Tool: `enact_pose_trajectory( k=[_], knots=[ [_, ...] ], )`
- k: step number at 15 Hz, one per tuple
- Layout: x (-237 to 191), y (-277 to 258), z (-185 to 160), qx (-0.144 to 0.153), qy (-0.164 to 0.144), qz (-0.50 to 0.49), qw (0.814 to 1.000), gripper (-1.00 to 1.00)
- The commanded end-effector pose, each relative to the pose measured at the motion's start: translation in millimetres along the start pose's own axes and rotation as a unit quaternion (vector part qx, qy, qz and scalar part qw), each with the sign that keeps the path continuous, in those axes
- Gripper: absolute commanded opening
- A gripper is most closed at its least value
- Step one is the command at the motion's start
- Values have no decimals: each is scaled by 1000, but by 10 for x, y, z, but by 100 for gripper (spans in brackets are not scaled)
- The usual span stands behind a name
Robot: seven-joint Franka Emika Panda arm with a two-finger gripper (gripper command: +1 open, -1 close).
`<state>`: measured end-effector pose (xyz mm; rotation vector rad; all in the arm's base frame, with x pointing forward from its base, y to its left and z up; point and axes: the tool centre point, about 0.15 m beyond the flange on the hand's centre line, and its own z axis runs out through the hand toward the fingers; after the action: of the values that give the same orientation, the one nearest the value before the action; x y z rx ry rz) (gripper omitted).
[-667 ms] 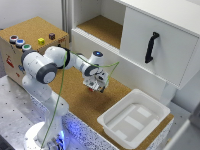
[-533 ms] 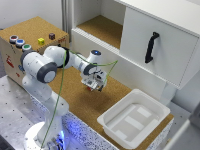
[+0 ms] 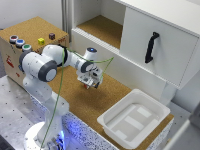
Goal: Push the pink block to the left
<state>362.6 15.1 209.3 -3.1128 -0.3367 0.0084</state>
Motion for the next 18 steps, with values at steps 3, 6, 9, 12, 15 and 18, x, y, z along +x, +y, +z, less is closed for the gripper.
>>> enact_pose_trajectory(
  k=[3, 6, 9, 12, 15, 18],
  knots=[
    [25, -121, 128, 12, 31, -22, 999, -100],
    [159, -389, 113, 5, 43, -10, 999, -100],
    [267, -725, 106, 7, 33, 13, 999, -100],
    [325, -933, 126, 8, 32, 27, 999, -100],
    [447, -1142, 161, 4, 38, 32, 999, -100],
    [600, -1238, 203, -15, 41, 39, 998, -100]
  ],
)
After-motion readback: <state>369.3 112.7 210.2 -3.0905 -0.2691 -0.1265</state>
